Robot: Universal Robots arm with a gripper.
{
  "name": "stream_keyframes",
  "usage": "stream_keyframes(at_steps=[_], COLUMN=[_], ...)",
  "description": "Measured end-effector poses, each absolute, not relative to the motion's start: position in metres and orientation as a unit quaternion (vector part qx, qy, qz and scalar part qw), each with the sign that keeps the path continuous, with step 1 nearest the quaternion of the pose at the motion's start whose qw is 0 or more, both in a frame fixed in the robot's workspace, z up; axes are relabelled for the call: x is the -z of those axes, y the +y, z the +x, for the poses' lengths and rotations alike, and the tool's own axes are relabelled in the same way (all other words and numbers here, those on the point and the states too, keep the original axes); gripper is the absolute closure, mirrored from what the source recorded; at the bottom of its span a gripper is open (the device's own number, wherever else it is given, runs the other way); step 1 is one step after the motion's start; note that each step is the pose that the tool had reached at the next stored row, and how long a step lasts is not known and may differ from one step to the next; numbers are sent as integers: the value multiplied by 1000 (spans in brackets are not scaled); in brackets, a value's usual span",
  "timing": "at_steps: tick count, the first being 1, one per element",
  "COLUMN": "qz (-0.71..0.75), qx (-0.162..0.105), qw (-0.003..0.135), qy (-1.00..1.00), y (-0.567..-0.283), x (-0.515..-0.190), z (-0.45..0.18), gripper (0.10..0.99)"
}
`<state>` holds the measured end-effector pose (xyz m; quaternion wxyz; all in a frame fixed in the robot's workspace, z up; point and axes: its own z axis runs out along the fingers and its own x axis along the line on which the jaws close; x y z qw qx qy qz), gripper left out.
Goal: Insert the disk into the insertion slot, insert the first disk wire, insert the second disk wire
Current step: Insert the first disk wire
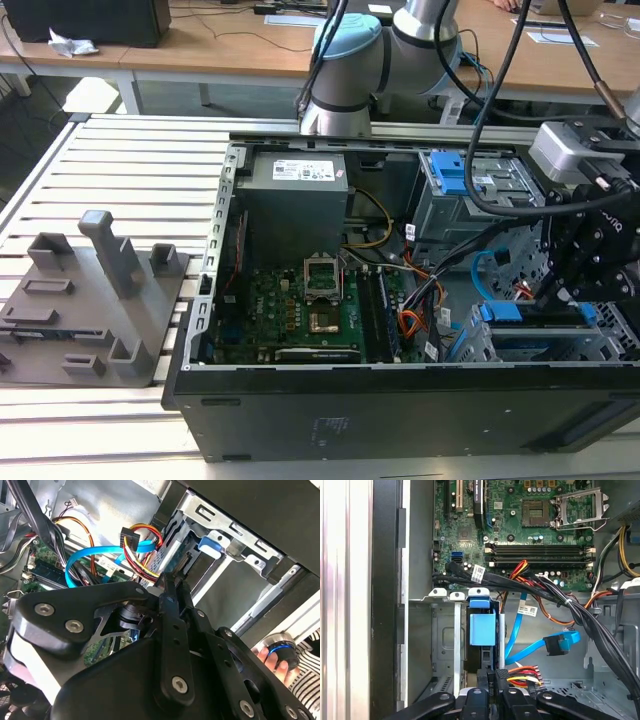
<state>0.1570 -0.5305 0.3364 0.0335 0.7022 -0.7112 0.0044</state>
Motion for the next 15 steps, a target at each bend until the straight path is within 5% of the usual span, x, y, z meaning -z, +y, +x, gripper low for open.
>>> stream_keyframes(at_steps=[15], qz=[702], qx=[4], qw=[32], qy=[-711], y=[-531], x=[-341], z=[167], gripper=[914])
